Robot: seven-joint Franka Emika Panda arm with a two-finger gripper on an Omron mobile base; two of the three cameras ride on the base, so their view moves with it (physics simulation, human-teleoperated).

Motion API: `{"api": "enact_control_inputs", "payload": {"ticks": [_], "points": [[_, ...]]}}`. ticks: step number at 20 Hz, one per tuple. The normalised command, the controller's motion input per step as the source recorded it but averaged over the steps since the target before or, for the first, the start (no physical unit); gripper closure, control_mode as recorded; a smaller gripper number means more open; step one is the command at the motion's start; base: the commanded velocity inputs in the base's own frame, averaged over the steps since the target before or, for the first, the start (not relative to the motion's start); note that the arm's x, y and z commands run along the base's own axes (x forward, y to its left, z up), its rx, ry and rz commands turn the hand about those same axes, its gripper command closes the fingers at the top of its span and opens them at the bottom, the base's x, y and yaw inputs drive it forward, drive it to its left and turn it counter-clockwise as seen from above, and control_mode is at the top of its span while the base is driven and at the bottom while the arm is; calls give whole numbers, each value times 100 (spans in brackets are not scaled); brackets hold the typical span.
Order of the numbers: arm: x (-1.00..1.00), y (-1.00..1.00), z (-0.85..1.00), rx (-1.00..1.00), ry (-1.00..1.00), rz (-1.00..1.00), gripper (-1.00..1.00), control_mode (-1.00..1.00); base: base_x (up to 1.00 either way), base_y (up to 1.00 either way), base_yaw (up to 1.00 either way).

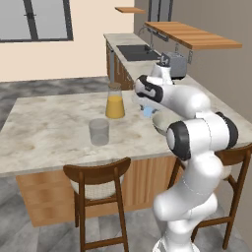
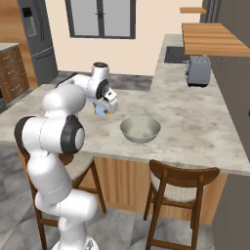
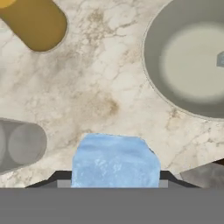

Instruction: There are two ice cubes in the ice bowl. Place both ice cubes in the glass cup.

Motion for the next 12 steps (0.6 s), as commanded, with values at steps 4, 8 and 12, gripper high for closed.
{"api": "enact_control_inputs", "payload": {"ticks": [4,8,12], "points": [[13,100,51,0,10,4,100,-100,0,0,0],[17,100,19,0,4,1,100,-100,0,0,0],[27,100,0,0,-1,0,100,-100,0,0,0]]}}
